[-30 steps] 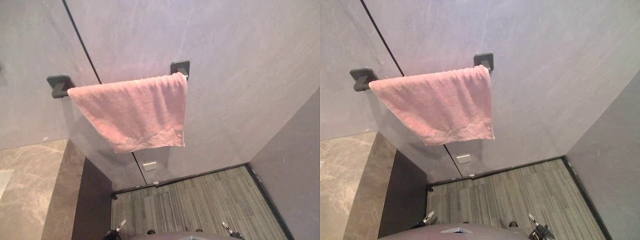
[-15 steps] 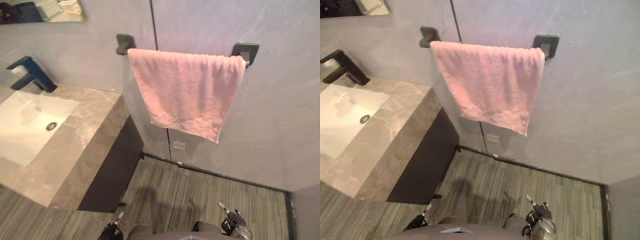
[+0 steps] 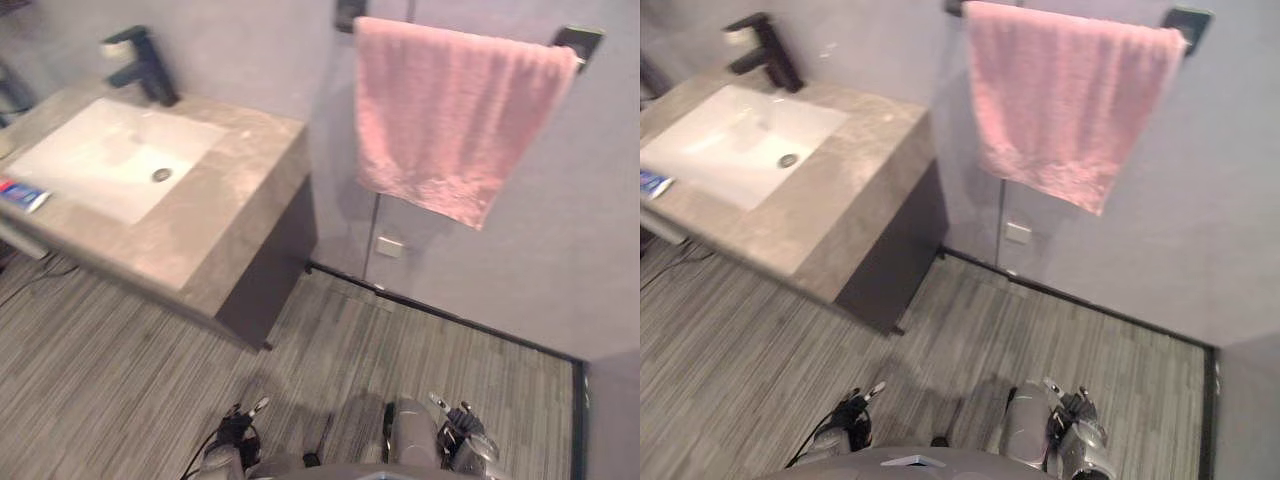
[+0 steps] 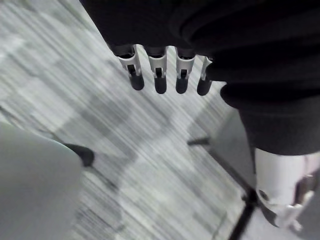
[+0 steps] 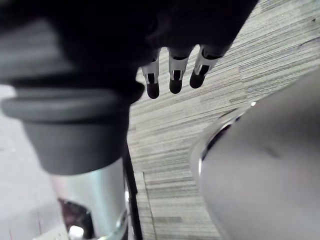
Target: Organize washtable
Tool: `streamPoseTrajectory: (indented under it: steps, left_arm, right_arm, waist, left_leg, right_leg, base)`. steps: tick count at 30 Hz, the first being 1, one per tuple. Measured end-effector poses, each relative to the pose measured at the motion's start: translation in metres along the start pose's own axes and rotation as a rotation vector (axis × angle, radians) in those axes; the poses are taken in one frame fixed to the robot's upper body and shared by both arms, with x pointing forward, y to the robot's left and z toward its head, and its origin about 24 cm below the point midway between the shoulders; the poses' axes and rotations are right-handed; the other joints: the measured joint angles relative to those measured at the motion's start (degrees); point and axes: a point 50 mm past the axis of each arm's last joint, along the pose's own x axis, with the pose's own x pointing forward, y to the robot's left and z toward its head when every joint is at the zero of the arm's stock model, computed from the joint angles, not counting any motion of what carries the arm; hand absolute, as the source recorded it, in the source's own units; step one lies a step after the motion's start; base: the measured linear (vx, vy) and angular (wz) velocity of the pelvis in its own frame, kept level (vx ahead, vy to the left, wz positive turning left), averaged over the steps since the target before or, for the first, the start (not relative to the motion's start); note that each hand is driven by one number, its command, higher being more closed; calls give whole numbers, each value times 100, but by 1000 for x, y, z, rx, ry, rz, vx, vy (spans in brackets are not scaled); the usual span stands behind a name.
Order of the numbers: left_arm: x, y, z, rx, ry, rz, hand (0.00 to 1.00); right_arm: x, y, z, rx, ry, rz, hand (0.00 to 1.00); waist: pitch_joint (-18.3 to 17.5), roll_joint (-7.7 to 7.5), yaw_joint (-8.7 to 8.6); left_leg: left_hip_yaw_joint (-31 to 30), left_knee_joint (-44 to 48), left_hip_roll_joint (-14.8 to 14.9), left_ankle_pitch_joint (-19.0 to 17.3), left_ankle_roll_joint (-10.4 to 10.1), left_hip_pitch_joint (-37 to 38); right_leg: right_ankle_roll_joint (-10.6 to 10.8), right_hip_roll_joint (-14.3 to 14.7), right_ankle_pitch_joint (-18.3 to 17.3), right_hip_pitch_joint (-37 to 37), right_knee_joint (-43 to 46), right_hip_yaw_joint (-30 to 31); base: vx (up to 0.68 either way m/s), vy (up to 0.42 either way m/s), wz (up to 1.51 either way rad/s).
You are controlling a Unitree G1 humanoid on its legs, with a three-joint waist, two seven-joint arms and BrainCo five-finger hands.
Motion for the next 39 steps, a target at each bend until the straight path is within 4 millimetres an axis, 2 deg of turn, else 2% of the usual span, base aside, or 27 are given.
streamPoseTrajectory:
  steps: [1,2,4,5,6,7,9,10,12,13,14,15,16,18,19,20,22,23,24,25,26,27,30,32,34,39]
  left_arm:
    - [0,2,0,-11,-1,8,0]
    - [1,5,2,-19,-5,16,0]
    - [1,8,4,-47,-14,24,0]
    - [0,10,1,-56,-5,33,0]
    - [-1,16,-5,-56,13,47,0]
    - [-2,19,-9,-48,22,57,0]
    - [-7,31,-29,-19,93,84,0]
    - [-7,33,-32,-5,104,88,0]
    - [-9,32,-41,10,149,88,0]
    - [-11,29,-49,17,175,82,0]
    - [-14,29,-55,16,191,82,0]
    - [-14,28,-56,20,193,78,0]
    - [-15,32,-59,27,203,85,0]
    - [-15,35,-59,30,209,93,0]
    - [-15,34,-60,27,211,94,0]
    - [-15,35,-60,24,212,98,0]
    - [-15,37,-60,8,212,110,0]
    - [-16,37,-60,7,214,114,0]
    - [-16,37,-61,5,217,116,0]
    - [-16,37,-62,5,219,116,0]
    - [-15,41,-59,13,216,126,0]
    - [-13,44,-53,28,198,130,0]
    - [-12,45,-50,63,187,123,0]
    - [-12,46,-51,63,192,125,0]
    - [-13,47,-54,60,200,128,0]
    - [-13,52,-55,38,211,146,0]
  right_arm:
    - [0,2,-2,-14,5,13,0]
    - [-1,8,-1,-59,0,43,0]
    - [0,20,3,-95,-11,93,0]
    - [1,29,10,-128,-28,124,0]
    - [2,36,15,-147,-43,146,0]
    - [2,41,19,-158,-53,162,0]
    - [2,57,30,-207,-85,212,0]
    - [2,59,31,-223,-91,218,0]
    - [2,62,35,-269,-110,228,0]
    - [4,54,34,-278,-103,208,0]
    - [4,46,27,-281,-75,186,0]
    - [5,41,21,-281,-53,173,0]
    - [5,36,13,-262,-22,154,0]
    - [6,23,7,-238,7,104,0]
    - [6,15,6,-238,13,86,0]
    - [6,10,3,-226,23,71,0]
    - [4,0,-4,-206,46,44,0]
    - [4,-8,-8,-186,65,17,0]
    - [4,-18,-13,-161,86,-19,0]
    - [4,-22,-13,-150,88,-33,0]
    - [2,-25,-21,-110,115,-52,0]
    - [1,-29,-27,-88,139,-71,0]
    - [-3,-43,-42,-42,211,-127,0]
    - [-5,-45,-47,-29,224,-139,0]
    - [-6,-46,-49,-11,230,-151,0]
    - [-5,-43,-48,0,231,-141,0]
  waist:
    - [-26,-45,17]
    - [-97,-163,97]
    - [-131,-182,280]
    - [-205,-138,314]
    - [-330,-149,335]
    - [-429,-80,366]
    - [-460,-66,479]
    - [-439,-50,498]
    - [-263,88,484]
    - [-128,292,453]
    - [-69,367,465]
    - [-86,371,455]
    - [-59,183,468]
    - [-67,48,467]
    - [-70,66,454]
    - [-75,84,439]
    - [-84,94,417]
    - [-99,104,381]
    - [-177,224,341]
    - [-238,259,296]
    - [-319,70,237]
    - [-378,13,143]
    - [-525,-77,166]
    - [-656,-73,161]
    - [-744,-73,156]
    - [-796,-116,175]
  left_leg:
    - [-124,-2,-98,91,8,-81]
    - [-281,-10,-234,243,33,-220]
    - [-332,132,-319,360,68,-482]
    - [-388,294,-316,425,46,-718]
    - [-457,301,-274,536,0,-968]
    - [-474,310,-245,597,-29,-1110]
    - [-632,366,-53,844,-215,-1678]
    - [-714,363,1,925,-282,-1807]
    - [-1110,253,138,1284,-455,-1990]
    - [-1466,-70,305,1490,-531,-1948]
    - [-1455,-347,449,1457,-460,-1825]
    - [-1349,-543,518,1281,-338,-1787]
    - [-864,-272,467,1300,-235,-1941]
    - [-236,936,251,1145,-8,-2188]
    - [-40,1645,309,898,-1,-2160]
    - [-2,2061,500,573,-97,-1994]
    - [-48,2149,799,272,-202,-1562]
    - [-121,1815,956,10,-397,-1167]
    - [-122,957,1018,-124,-582,-825]
    - [-112,523,1013,-175,-562,-731]
    - [-240,-52,778,161,-481,-683]
    - [-374,-326,588,394,-398,-646]
    - [-415,-557,251,540,-219,-449]
    - [-407,-674,161,525,-181,-417]
    - [-410,-776,103,546,-128,-387]
    - [-486,-846,90,634,-83,-281]
  right_leg:
    - [24,-27,-35,172,91,158]
    - [19,-2,-39,579,74,474]
    - [190,212,-229,1140,-340,980]
    - [235,345,-482,1307,-866,1217]
    - [142,417,-680,1339,-1309,1297]
    - [52,443,-774,1338,-1512,1292]
    - [-108,601,-992,1340,-2361,1075]
    - [-133,666,-1018,1349,-2560,1000]
    - [-54,957,-1082,1405,-2815,773]
    - [-169,1236,-1035,1409,-2716,463]
    - [-264,1323,-959,1493,-2750,195]
    - [-327,1324,-875,1525,-2833,35]
    - [-455,1037,-816,1421,-2836,-302]
    - [-431,690,-631,1255,-2850,-606]
    - [-408,582,-470,1187,-2943,-754]
    - [-375,558,-342,1171,-3027,-875]
    - [-305,553,-244,1148,-3086,-1036]
    - [-219,542,-185,1089,-3093,-1091]
    - [-128,552,-132,962,-3095,-1118]
    - [-58,561,-104,872,-3103,-1122]
    - [80,436,-40,780,-3208,-1045]
    - [129,364,99,855,-3440,-958]
    - [307,107,306,1141,-3744,-805]
    - [379,53,382,1196,-3919,-724]
    - [362,35,413,1260,-4063,-682]
    - [408,74,443,1343,-4146,-703]
  base:
    - [420,9,107]
    - [24,27,72]
    - [-259,42,40]
    - [-357,37,33]
    - [-351,24,34]
    - [-339,-26,26]
    - [-412,-88,20]
    - [-477,-115,54]
    - [-475,-107,96]
    - [-509,-107,125]
    - [-491,-94,128]
    - [-395,17,113]
    - [-427,64,113]
    - [-392,59,105]
    - [-275,91,86]
    - [-235,121,73]
    - [-147,171,63]
    - [-163,293,72]
    - [-122,309,66]
    - [-88,315,77]
    - [-30,309,91]
    - [-4,285,89]
    - [39,246,29]
    - [27,136,-8]
    - [49,76,-2]
    - [74,-25,10]
